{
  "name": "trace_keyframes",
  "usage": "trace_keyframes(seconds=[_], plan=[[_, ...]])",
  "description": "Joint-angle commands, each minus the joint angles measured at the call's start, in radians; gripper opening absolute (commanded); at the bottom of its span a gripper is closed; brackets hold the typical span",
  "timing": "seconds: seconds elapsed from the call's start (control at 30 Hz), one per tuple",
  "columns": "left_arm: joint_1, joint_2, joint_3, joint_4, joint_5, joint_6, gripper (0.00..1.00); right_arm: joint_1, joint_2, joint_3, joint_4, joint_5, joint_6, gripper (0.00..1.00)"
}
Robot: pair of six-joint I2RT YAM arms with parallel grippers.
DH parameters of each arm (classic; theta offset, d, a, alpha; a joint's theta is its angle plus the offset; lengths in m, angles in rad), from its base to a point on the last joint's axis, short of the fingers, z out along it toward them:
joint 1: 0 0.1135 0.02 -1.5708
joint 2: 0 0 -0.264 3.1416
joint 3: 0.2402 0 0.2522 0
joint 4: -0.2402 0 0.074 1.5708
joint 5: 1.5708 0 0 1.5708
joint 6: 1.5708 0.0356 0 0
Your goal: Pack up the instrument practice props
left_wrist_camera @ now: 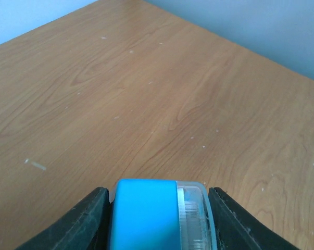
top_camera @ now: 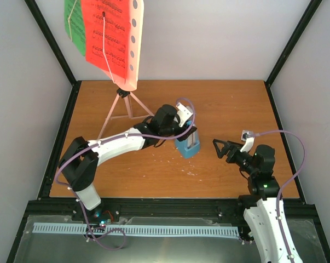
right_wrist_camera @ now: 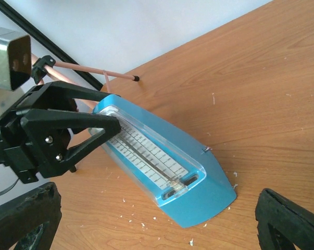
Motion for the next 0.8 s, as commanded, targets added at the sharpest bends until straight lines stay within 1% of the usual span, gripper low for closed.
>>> trace_keyframes(seconds=[0.0, 0.07, 0.1, 0.13, 0.23, 0.27, 0.3, 0.4, 0.47, 0.6, 0.77], plan=[[-0.057, -0.043, -0.053, -0.086, -0.217, -0.322, 0.38, -0.006, -0.009, -0.021, -0.001, 0.007, 0.006, 1.0], [-0.089, -0.052, -0.077, -0.095, -0.232, -0.386, 0.46, -0.005, -0.007, -0.026, -0.002, 0.01, 0.012, 1.0], [-0.1, -0.056, -0.081, -0.104, -0.229, -0.405, 0.52, -0.006, -0.006, -0.032, -0.003, 0.012, 0.015, 1.0], [-0.108, -0.062, -0.085, -0.105, -0.201, -0.416, 0.6, -0.005, -0.001, -0.035, -0.002, 0.008, 0.021, 1.0], [-0.115, -0.09, -0.115, -0.071, -0.085, -0.437, 0.78, -0.005, 0.033, -0.056, 0.02, -0.037, 0.032, 1.0], [-0.116, -0.1, -0.126, -0.058, -0.041, -0.443, 0.83, -0.005, 0.045, -0.063, 0.032, -0.052, 0.037, 1.0], [-0.116, -0.109, -0.138, -0.05, -0.015, -0.453, 0.85, -0.005, 0.055, -0.071, 0.04, -0.061, 0.04, 1.0], [-0.121, -0.143, -0.183, -0.024, 0.035, -0.477, 0.89, -0.005, 0.061, -0.091, 0.055, -0.064, 0.04, 1.0], [-0.123, -0.159, -0.215, 0.005, 0.073, -0.463, 0.9, -0.004, 0.056, -0.103, 0.06, -0.062, 0.038, 1.0], [-0.125, -0.168, -0.257, 0.067, 0.192, -0.441, 0.92, -0.003, 0.058, -0.132, 0.066, -0.056, 0.043, 1.0], [-0.154, -0.159, -0.289, 0.136, 0.32, -0.418, 0.92, -0.004, 0.054, -0.162, 0.006, 0.039, 0.066, 1.0]])
